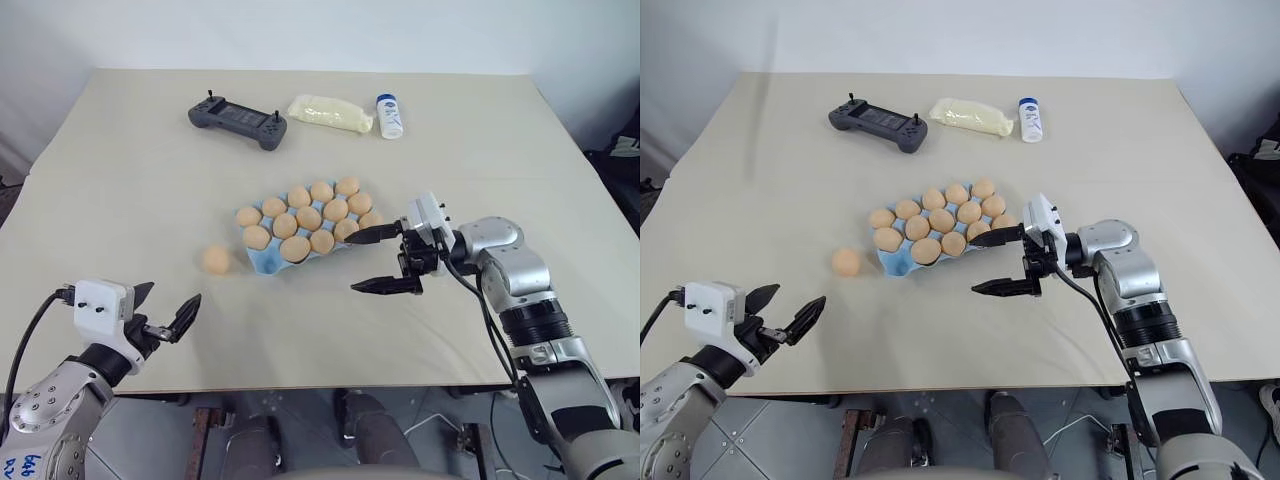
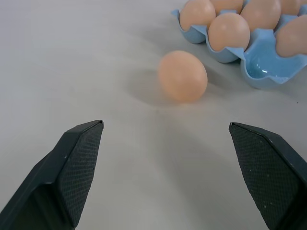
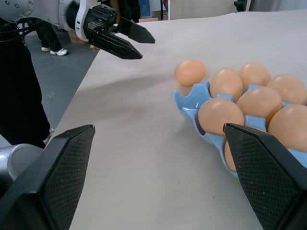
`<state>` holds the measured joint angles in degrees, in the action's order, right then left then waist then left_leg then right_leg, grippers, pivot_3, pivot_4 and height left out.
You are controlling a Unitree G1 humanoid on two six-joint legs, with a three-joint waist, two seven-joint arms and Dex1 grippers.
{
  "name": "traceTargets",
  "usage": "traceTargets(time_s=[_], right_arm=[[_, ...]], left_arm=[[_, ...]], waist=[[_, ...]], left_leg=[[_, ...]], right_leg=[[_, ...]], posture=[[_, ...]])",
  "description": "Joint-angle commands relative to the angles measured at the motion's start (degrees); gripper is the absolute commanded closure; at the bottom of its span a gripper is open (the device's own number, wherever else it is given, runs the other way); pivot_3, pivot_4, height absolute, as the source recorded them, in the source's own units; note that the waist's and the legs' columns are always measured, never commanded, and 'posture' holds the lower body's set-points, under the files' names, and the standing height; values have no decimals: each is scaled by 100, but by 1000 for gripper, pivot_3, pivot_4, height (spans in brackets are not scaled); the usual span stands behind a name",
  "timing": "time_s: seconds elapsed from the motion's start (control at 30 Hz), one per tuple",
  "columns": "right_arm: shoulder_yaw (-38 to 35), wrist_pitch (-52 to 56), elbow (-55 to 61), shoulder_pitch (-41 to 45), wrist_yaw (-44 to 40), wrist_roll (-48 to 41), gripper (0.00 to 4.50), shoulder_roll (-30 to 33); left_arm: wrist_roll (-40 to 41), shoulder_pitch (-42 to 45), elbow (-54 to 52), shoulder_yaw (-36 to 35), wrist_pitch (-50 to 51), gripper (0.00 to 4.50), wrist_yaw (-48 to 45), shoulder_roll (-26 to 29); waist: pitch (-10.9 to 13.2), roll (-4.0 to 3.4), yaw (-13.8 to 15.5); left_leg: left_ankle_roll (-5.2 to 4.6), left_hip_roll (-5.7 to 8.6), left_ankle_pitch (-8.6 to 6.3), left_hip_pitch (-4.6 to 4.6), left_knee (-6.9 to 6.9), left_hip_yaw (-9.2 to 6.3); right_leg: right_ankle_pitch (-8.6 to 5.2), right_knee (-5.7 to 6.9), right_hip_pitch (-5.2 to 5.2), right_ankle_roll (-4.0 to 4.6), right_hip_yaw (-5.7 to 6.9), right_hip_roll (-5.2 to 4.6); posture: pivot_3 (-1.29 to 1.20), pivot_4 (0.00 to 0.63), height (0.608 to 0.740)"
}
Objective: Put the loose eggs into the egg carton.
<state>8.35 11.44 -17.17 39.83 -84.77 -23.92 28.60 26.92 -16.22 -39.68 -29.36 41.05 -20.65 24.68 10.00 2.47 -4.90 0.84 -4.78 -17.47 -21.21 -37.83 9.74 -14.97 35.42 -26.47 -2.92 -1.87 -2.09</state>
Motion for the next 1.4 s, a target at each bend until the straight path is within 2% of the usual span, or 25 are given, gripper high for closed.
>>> traceTargets(time_s=[0.03, 0.37, 0.7, 0.8, 0.97, 1.03, 1.23, 1.4], right_arm=[[-137, -53, 37, 111, -72, -67, 0, -1], [-107, -21, 52, 155, -20, -41, 0, -24], [-131, 47, 172, 91, 47, -23, 0, 38], [-131, 92, 238, 60, 83, -44, 0, 23], [-117, 128, 268, 49, 98, -26, 0, 11], [-117, 134, 285, 44, 100, -28, 0, 12], [-143, 129, 294, 51, 119, -21, 0, 42], [-144, 116, 320, 21, 205, -15, 0, 3]], left_arm=[[36, 301, 163, 49, -116, 39, 77, 49], [-272, 1989, 1716, 999, -363, 39, -120, 317], [-475, 2505, 2835, 1664, -527, 39, -517, 405], [-548, 2570, 3056, 1770, -685, 630, -574, 349], [-689, 2677, 3264, 1836, -968, 2249, -592, 333], [-705, 2681, 3225, 1829, -997, 2695, -596, 359], [-275, 2956, 2119, 1678, -658, 2757, -795, 633], [-115, 3235, 1887, 1979, -335, 2757, -968, 741]], waist=[[0, 0, 3], [0, 0, 0], [0, -1, 13], [1, -2, 13], [1, -2, 21], [1, -2, 20], [1, -2, 21], [1, -2, 26]], left_leg=[[0, 1, 0, 0, 1, 0], [-4, 0, 2, -1, 1, 9], [25, -33, -7, 2, 2, 11], [27, -36, -7, 4, 2, 11], [27, -35, -7, 5, 2, 12], [27, -35, -7, 4, 2, 12], [27, -37, -8, 0, 2, 11], [28, -33, -7, 3, 2, 14]], right_leg=[[0, 0, 0, 0, 0, 0], [15, 3, -2, -26, 1, 6], [28, 11, -11, -51, 4, 43], [28, 13, -11, -50, 5, 43], [28, 13, -10, -50, 4, 41], [28, 13, -10, -50, 3, 40], [29, 13, -12, -50, 5, 42], [30, 13, -10, -53, 3, 52]], posture=[[0, 150, 740], [0, 150, 740], [0, 150, 740], [0, 150, 740], [0, 150, 740], [0, 150, 740], [0, 150, 740], [0, 150, 740]])
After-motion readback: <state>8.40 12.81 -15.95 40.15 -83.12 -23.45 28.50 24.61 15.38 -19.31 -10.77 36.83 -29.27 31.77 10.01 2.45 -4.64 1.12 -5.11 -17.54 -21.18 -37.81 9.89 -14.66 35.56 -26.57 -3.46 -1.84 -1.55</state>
